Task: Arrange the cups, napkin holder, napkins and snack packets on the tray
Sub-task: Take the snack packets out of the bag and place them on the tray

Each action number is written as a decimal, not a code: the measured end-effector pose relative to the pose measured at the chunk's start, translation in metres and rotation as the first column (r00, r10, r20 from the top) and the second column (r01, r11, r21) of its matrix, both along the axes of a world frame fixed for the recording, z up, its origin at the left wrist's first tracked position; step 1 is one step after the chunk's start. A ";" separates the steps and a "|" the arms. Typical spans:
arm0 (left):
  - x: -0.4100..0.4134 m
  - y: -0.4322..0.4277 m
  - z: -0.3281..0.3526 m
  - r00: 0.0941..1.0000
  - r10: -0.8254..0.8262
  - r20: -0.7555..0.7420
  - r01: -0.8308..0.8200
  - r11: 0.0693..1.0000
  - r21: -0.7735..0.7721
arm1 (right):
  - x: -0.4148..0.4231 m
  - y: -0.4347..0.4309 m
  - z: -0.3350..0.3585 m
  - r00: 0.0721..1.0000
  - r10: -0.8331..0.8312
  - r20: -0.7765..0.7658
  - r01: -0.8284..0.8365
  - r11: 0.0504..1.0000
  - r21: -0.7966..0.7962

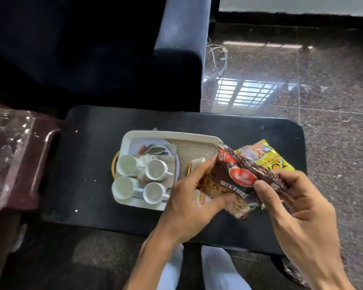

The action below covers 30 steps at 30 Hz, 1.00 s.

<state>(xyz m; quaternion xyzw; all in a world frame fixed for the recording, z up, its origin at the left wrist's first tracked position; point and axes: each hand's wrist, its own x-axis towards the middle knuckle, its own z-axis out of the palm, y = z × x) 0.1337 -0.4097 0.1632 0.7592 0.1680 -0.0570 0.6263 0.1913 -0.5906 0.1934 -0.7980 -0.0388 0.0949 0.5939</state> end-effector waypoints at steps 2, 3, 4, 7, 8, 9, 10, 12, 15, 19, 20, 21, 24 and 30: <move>0.003 0.022 0.006 0.994 0.102 0.048 -0.102 0.995 0.006 | 0.013 0.027 0.003 0.997 0.062 -0.050 -0.056 0.992 0.113; 0.003 0.033 0.006 0.984 0.164 0.065 -0.165 0.986 0.016 | 0.019 0.041 0.001 0.991 0.102 -0.084 -0.088 0.984 0.156; 0.003 0.043 0.004 0.971 0.228 0.073 -0.230 0.973 0.020 | 0.025 0.055 -0.002 0.981 0.150 -0.124 -0.125 0.974 0.188; 0.006 0.079 -0.009 0.909 0.412 0.062 -0.413 0.911 0.000 | 0.036 0.099 -0.020 0.924 0.304 -0.233 -0.258 0.944 0.207; 0.008 0.092 -0.015 0.895 0.444 0.046 -0.444 0.896 -0.002 | 0.037 0.116 -0.028 0.911 0.329 -0.248 -0.284 0.938 0.199; 0.010 0.105 -0.021 0.889 0.457 0.020 -0.457 0.890 0.001 | 0.038 0.132 -0.036 0.911 0.331 -0.247 -0.291 0.939 0.183; 0.013 0.119 -0.029 0.890 0.455 -0.009 -0.455 0.890 0.014 | 0.038 0.149 -0.045 0.918 0.315 -0.240 -0.282 0.946 0.162; 0.018 0.147 -0.045 0.891 0.451 -0.055 -0.447 0.892 0.065 | 0.039 0.184 -0.066 0.935 0.259 -0.242 -0.236 0.964 0.119; 0.029 0.185 -0.072 0.882 0.450 -0.138 -0.436 0.892 0.122 | 0.043 0.230 -0.098 0.950 0.157 -0.271 -0.149 0.988 0.051; 0.043 0.224 -0.104 0.877 0.429 -0.217 -0.413 0.903 0.117 | 0.045 0.275 -0.139 0.958 0.055 -0.281 -0.066 0.997 -0.032; 0.046 0.232 -0.111 0.870 0.434 -0.233 -0.420 0.901 0.108 | 0.045 0.282 -0.147 0.958 0.040 -0.286 -0.057 0.997 -0.053; 0.049 0.240 -0.117 0.866 0.433 -0.249 -0.423 0.901 0.094 | 0.044 0.287 -0.155 0.956 0.029 -0.290 -0.052 0.996 -0.072; 0.051 0.256 -0.135 0.870 0.389 -0.302 -0.383 0.920 0.082 | 0.039 0.297 -0.175 0.951 -0.002 -0.308 -0.028 0.995 -0.094; 0.046 0.261 -0.155 0.855 0.377 -0.355 -0.381 0.923 0.062 | 0.033 0.305 -0.194 0.948 -0.046 -0.316 -0.011 0.984 -0.178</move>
